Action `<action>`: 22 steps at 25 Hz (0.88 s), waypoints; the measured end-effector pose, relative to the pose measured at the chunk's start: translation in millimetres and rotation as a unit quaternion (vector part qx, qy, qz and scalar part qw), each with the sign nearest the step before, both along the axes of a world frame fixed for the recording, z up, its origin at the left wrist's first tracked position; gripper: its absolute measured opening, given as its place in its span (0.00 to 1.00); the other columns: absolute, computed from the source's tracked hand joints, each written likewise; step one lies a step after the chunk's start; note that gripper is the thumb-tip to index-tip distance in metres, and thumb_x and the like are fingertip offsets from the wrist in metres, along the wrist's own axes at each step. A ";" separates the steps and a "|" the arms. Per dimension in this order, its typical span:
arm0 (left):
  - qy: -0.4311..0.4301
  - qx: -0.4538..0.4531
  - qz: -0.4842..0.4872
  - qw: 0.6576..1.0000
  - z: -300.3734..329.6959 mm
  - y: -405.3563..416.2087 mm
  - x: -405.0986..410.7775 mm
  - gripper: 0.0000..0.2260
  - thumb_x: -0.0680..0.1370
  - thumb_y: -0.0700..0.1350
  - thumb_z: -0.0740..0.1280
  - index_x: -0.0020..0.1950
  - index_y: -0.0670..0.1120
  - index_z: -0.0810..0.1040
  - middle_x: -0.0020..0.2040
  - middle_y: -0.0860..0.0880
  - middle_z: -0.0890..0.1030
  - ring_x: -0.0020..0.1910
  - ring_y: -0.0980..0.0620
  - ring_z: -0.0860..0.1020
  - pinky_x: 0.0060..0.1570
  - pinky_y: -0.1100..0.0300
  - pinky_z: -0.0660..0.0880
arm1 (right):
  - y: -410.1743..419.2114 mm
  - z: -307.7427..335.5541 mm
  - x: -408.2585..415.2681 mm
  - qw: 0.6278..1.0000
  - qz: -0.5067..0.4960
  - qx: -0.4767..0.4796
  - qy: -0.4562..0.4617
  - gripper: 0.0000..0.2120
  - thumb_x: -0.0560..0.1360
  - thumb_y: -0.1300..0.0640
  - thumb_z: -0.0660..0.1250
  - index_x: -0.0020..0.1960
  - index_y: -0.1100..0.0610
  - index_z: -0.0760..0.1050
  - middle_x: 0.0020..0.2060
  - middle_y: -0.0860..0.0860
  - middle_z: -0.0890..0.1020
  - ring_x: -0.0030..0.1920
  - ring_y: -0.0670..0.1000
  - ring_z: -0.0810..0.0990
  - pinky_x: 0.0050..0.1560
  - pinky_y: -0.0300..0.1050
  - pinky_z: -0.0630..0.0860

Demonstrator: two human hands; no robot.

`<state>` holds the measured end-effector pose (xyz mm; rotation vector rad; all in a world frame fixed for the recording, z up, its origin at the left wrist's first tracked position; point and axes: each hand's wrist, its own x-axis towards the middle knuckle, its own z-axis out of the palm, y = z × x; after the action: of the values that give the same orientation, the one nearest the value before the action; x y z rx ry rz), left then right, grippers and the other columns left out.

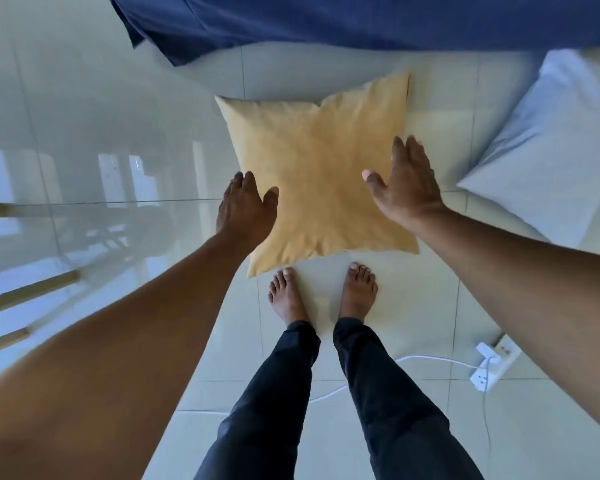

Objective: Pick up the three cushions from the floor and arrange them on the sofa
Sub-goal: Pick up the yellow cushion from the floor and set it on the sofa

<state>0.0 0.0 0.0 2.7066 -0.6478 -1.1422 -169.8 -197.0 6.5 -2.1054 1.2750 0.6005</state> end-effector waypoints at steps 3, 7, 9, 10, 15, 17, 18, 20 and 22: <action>0.005 0.010 0.066 0.998 -73.0 -7.1 18.0 0.31 0.86 0.59 0.59 0.79 0.36 0.67 0.77 0.36 0.73 0.76 0.34 0.71 0.72 0.44 0.69 | -26.8 -71.9 2.6 0.997 -0.074 0.019 -0.007 0.41 0.84 0.38 0.59 0.86 0.60 0.50 0.86 0.61 0.51 0.86 0.60 0.50 0.83 0.57 0.53; 0.026 0.005 0.198 0.980 -128.1 -8.2 38.2 0.35 0.83 0.67 0.60 0.76 0.39 0.72 0.75 0.39 0.76 0.75 0.38 0.74 0.74 0.49 0.69 | -43.2 -134.7 8.1 0.974 -0.228 -0.014 0.004 0.41 0.79 0.30 0.60 0.80 0.59 0.66 0.78 0.57 0.71 0.78 0.60 0.70 0.74 0.54 0.66; 0.087 -0.033 0.313 0.945 -141.6 -15.2 56.8 0.40 0.77 0.72 0.64 0.77 0.43 0.71 0.75 0.44 0.77 0.74 0.42 0.75 0.75 0.51 0.69 | -54.1 -154.4 5.3 0.942 -0.328 0.034 -0.061 0.45 0.72 0.24 0.64 0.75 0.57 0.72 0.71 0.53 0.78 0.71 0.57 0.77 0.71 0.51 0.73; 0.131 -0.032 0.367 0.920 -153.3 -11.0 53.9 0.42 0.74 0.74 0.67 0.78 0.46 0.71 0.74 0.47 0.78 0.72 0.44 0.76 0.76 0.50 0.69 | -48.0 -168.4 5.3 0.916 -0.391 0.074 -0.053 0.47 0.68 0.22 0.67 0.73 0.56 0.74 0.68 0.51 0.81 0.68 0.56 0.80 0.70 0.50 0.75; 0.218 0.114 0.370 0.896 -256.5 96.5 -69.3 0.25 0.88 0.52 0.48 0.86 0.55 0.54 0.88 0.51 0.56 0.87 0.49 0.54 0.84 0.52 0.49 | 122.0 -298.6 -152.6 0.942 -0.323 0.043 -0.085 0.31 0.69 0.60 0.83 0.64 0.58 0.69 0.52 0.60 0.86 0.52 0.63 0.87 0.50 0.54 0.83; 0.237 0.110 0.314 0.913 -298.9 154.2 -163.3 0.25 0.88 0.47 0.44 0.87 0.52 0.51 0.89 0.52 0.51 0.87 0.50 0.50 0.84 0.52 0.47 | 189.6 -330.6 -195.9 0.957 -0.280 0.041 -0.062 0.19 0.78 0.62 0.71 0.65 0.58 0.67 0.57 0.63 0.84 0.58 0.66 0.85 0.53 0.57 0.80; 0.242 0.098 0.263 0.929 -291.5 155.5 -165.2 0.26 0.88 0.47 0.46 0.87 0.51 0.53 0.88 0.52 0.53 0.87 0.49 0.52 0.84 0.51 0.49 | 164.3 -322.6 -189.5 0.956 -0.276 0.087 -0.051 0.15 0.83 0.57 0.63 0.68 0.56 0.65 0.63 0.62 0.82 0.64 0.66 0.82 0.60 0.58 0.76; 0.279 0.060 0.258 0.923 -214.5 104.7 -80.3 0.25 0.86 0.51 0.56 0.84 0.51 0.63 0.85 0.49 0.66 0.83 0.48 0.63 0.81 0.52 0.58 | 34.3 -220.4 -125.5 0.909 -0.344 0.229 -0.051 0.23 0.85 0.40 0.55 0.75 0.52 0.68 0.69 0.51 0.78 0.73 0.57 0.75 0.68 0.52 0.69; 0.230 0.052 0.299 0.925 -90.1 53.1 -4.5 0.29 0.76 0.66 0.71 0.73 0.54 0.80 0.69 0.49 0.85 0.69 0.49 0.81 0.70 0.51 0.74 | -35.0 -85.3 -60.1 0.900 -0.383 0.205 -0.035 0.38 0.74 0.26 0.65 0.72 0.52 0.77 0.61 0.42 0.83 0.66 0.50 0.81 0.59 0.47 0.76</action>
<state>-4.5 53.1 -90.1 2.2940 0.2958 -1.5501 -229.9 -232.0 -78.8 -1.1350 1.6168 0.3792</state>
